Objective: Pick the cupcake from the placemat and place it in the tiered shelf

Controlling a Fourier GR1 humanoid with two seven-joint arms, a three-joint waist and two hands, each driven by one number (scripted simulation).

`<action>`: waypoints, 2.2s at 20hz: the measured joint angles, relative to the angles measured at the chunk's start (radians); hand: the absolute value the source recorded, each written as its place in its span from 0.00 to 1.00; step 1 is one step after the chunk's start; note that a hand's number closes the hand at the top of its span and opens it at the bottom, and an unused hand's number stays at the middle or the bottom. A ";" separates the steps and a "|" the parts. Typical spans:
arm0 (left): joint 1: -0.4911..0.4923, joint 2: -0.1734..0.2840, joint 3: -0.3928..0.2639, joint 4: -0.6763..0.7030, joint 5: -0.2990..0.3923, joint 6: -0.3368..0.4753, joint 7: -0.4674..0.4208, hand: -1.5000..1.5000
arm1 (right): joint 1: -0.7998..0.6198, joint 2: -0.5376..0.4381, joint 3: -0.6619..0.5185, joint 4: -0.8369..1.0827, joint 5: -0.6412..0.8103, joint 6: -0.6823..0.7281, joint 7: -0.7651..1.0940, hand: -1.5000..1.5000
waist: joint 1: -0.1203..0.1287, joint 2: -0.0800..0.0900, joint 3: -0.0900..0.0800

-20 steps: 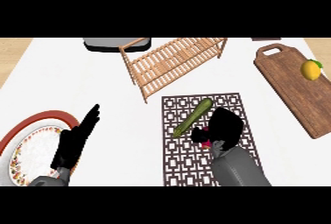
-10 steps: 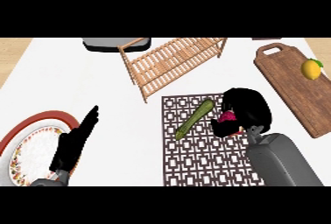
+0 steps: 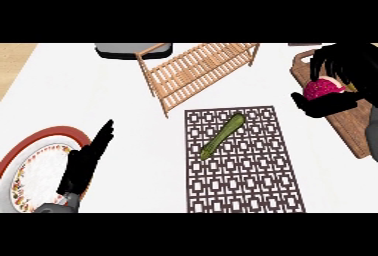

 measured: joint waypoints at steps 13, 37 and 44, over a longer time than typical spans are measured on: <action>-0.029 -0.016 0.020 0.020 -0.026 -0.033 0.005 0.50 | -0.463 0.033 -0.108 0.371 -0.018 -0.056 0.015 1.00 | 0.022 0.005 -0.002; -0.067 -0.046 0.014 0.016 -0.057 -0.067 0.017 0.50 | -0.897 0.223 -0.090 1.242 0.173 -0.340 -0.216 1.00 | 0.084 0.032 -0.002; -0.086 -0.050 0.015 0.011 -0.058 -0.071 0.024 0.50 | -0.897 0.292 -0.333 1.322 -0.077 -0.260 -0.191 0.00 | 0.093 0.039 0.000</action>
